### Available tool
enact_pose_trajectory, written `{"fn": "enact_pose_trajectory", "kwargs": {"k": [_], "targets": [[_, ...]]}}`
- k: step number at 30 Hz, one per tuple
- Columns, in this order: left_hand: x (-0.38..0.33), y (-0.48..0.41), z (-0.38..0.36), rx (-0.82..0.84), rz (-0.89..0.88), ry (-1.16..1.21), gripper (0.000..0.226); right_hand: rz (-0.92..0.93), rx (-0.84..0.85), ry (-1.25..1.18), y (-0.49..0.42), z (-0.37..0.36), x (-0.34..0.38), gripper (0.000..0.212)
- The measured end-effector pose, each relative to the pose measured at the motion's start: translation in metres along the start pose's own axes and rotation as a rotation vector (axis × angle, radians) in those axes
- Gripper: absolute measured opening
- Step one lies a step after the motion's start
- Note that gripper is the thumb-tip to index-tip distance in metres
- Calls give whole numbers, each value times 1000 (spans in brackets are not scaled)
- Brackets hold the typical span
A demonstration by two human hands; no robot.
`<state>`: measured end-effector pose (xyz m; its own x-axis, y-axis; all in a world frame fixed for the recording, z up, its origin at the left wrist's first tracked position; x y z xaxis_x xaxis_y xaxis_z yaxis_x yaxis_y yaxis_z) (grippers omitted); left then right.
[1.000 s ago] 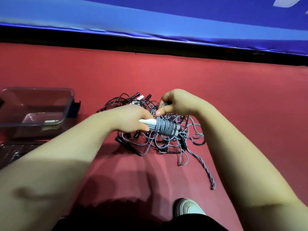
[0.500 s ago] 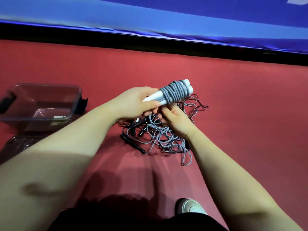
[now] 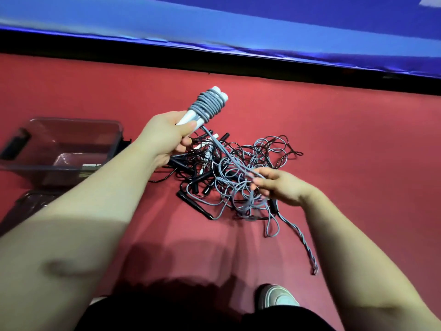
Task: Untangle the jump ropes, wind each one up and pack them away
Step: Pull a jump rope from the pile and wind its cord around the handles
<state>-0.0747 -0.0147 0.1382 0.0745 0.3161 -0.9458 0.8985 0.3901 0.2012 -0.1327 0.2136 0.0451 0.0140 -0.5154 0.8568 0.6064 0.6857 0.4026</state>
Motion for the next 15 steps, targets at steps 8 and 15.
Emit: {"fn": "enact_pose_trajectory", "kwargs": {"k": [8, 15], "targets": [[1, -4, -6, -11, -63, -209, 30, -281, -172, 999, -32, 46, 5, 34], [2, -6, 1, -92, -108, -297, 24, 56, -250, 70, -50, -62, 87, 54]]}}
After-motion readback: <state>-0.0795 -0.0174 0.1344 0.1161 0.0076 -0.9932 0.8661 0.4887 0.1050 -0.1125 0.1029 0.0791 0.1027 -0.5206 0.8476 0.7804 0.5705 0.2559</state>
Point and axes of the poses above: each hand's wrist, its own y-axis away from the middle knuckle, its own z-axis out of the back of the hand, x = y × z, the point moved 9 cm from there along -y, towards the middle knuckle, and after that the axes turned 15 degrees about y, right-handed, at the moved point
